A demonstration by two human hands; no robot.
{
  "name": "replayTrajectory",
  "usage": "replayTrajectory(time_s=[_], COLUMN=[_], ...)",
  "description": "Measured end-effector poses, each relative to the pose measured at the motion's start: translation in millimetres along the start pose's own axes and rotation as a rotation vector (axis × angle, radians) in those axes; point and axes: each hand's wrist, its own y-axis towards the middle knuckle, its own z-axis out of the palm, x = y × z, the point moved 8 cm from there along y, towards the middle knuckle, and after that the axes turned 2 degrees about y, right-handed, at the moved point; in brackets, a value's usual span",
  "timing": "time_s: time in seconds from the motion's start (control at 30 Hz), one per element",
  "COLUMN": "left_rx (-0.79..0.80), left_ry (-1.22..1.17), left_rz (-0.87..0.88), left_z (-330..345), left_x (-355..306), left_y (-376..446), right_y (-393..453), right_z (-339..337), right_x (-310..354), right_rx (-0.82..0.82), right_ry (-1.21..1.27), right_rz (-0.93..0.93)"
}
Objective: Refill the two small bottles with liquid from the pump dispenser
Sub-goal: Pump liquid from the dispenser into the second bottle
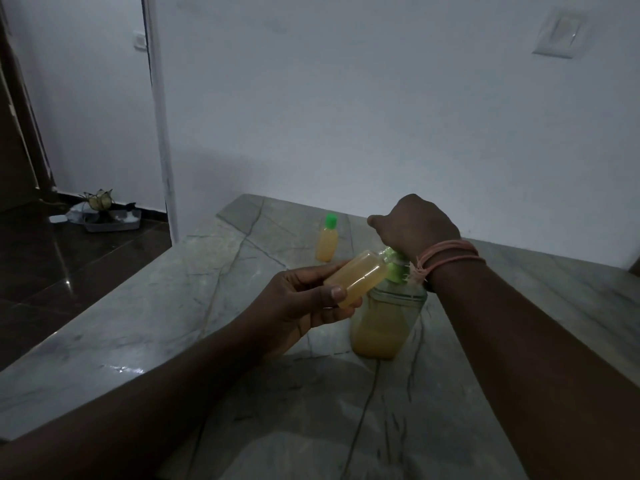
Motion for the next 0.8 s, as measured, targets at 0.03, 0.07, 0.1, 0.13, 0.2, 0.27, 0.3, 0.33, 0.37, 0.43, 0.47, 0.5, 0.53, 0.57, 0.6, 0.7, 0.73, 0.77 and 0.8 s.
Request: replayTrajectory(time_s=[0.03, 0.07, 0.1, 0.13, 0.2, 0.27, 0.3, 0.33, 0.37, 0.43, 0.47, 0.5, 0.53, 0.57, 0.6, 0.7, 0.73, 0.77, 0.8], left_rx=[-0.004, -0.005, -0.004, -0.002, 0.005, 0.013, 0.014, 0.012, 0.007, -0.002, -0.006, -0.011, -0.012, -0.008, -0.002, 0.008, 0.011, 0.010, 0.006], left_ry=[0.004, 0.007, 0.005, -0.002, -0.012, -0.004, 0.000, 0.001, 0.001, 0.005, 0.006, 0.005, 0.002, 0.001, -0.001, -0.007, -0.004, 0.001, 0.003], left_rz=[0.001, 0.001, 0.001, 0.003, 0.005, 0.001, -0.003, -0.005, -0.004, -0.002, -0.003, -0.004, -0.004, -0.003, -0.004, 0.002, 0.000, -0.004, -0.007], left_z=[0.9, 1.7, 2.7, 3.4, 3.4, 2.7, 2.0, 1.4, 0.7, 1.1, 2.0, 2.5, 3.4, 4.8, 5.9, 5.1, 4.9, 5.0, 4.8], left_x=[-0.8, -1.3, -1.7, -2.2, -2.4, -1.9, -1.7, -1.0, -0.6, -1.4, -2.1, -2.6, -3.1, -3.8, -4.5, -3.9, -3.8, -3.5, -2.6], left_y=[-0.4, -0.6, -0.9, -1.3, -1.1, -0.1, 0.1, 0.1, 0.2, 0.2, -0.5, -1.2, -1.6, -1.7, -1.7, -0.3, 0.3, 0.4, 0.0], right_y=[-0.3, -0.2, -0.7, -1.3, -1.4, 0.4, 0.4, -0.1, -0.5, -1.3, -1.3, -1.4, -1.1, -1.1, -0.3, 1.3, 1.5, 1.2, 0.9], right_z=[-2.7, -5.9, -9.6, -12.5, -12.1, -5.3, -2.2, -0.1, 0.3, 0.0, -0.1, -1.1, -2.9, -5.0, -5.8, -2.8, -0.5, 2.0, 3.5], right_x=[2.8, 6.4, 10.6, 13.8, 13.8, 7.1, 3.8, 0.9, -0.3, 0.5, 1.8, 4.1, 6.5, 8.1, 8.3, -0.3, -4.4, -7.3, -8.7], right_rx=[-0.004, -0.018, -0.041, -0.067, -0.097, -0.071, -0.047, -0.026, -0.015, -0.002, 0.006, 0.014, 0.022, 0.026, 0.025, 0.003, 0.008, 0.023, 0.034], right_ry=[-0.024, -0.061, -0.102, -0.129, -0.116, -0.031, -0.001, 0.013, 0.017, 0.012, 0.007, -0.001, -0.012, -0.022, -0.024, 0.034, 0.070, 0.101, 0.111], right_rz=[-0.010, -0.028, -0.051, -0.072, -0.087, -0.061, -0.038, -0.014, 0.003, 0.005, -0.002, -0.011, -0.019, -0.028, -0.033, -0.008, 0.015, 0.037, 0.051])
